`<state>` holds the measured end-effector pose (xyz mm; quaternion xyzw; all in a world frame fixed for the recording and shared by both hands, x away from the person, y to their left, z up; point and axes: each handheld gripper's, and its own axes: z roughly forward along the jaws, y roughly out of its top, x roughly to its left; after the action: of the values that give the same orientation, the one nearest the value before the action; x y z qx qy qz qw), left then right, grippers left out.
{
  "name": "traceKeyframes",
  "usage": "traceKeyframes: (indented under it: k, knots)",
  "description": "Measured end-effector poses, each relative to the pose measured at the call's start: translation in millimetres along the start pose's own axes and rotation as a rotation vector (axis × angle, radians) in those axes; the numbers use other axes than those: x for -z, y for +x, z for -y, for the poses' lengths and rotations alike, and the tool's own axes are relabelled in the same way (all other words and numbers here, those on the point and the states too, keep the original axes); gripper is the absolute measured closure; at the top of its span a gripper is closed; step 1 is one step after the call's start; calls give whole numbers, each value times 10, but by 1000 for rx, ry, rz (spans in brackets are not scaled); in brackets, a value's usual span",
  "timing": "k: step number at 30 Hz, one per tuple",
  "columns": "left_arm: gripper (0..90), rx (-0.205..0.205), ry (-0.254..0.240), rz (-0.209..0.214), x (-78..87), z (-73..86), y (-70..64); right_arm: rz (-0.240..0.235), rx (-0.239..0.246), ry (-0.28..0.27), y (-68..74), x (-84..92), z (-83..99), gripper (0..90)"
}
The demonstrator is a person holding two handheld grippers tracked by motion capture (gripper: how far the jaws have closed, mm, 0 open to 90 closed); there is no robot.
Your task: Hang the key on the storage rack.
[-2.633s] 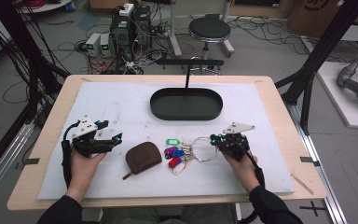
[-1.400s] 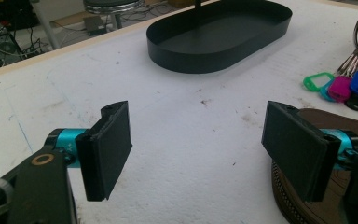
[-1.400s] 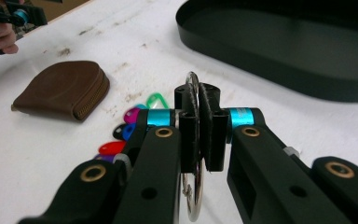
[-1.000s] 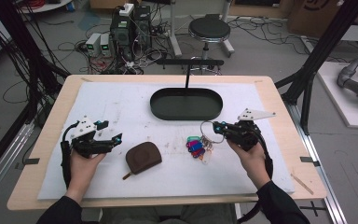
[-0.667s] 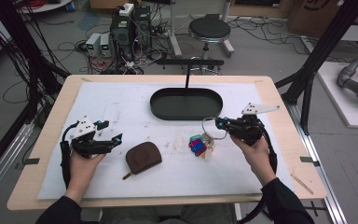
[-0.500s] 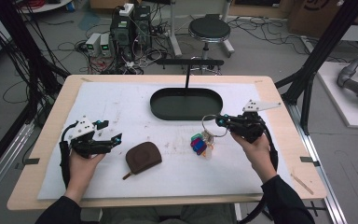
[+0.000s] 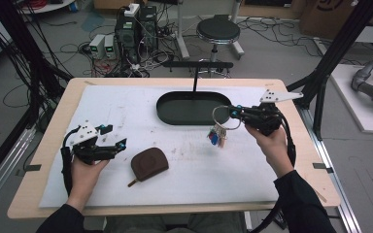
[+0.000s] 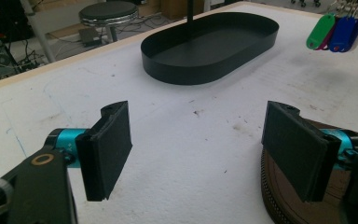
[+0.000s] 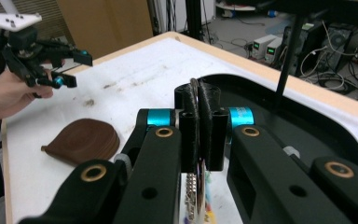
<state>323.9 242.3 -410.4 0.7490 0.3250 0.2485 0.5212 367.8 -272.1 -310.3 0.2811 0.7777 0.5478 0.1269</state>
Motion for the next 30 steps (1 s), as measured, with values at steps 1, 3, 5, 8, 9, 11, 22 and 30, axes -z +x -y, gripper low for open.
traceKeyframes:
  k: [1,3,5,8,9,11,22,30]
  knots:
    - [240,1,0,-1,1,1,1,1,-1,-3,-14,7,-23,875]
    - [239,-1,1,-2,2,4,6,-1,3,-7,-45,19,-69,875]
    - [239,-1,2,-1,-3,8,11,-5,11,-13,-68,28,-114,875]
    - [240,0,5,4,-14,12,14,-8,20,-21,-103,21,-181,875]
    - [240,-2,5,4,-16,11,13,-5,24,-21,-118,15,-203,874]
    - [240,-3,6,4,-17,10,10,-1,31,-25,-142,4,-250,875]
    - [239,-3,3,-2,-25,13,19,19,52,-47,-292,-104,-464,875]
    - [239,-3,7,-1,-43,27,16,57,35,-36,-454,-211,-523,875]
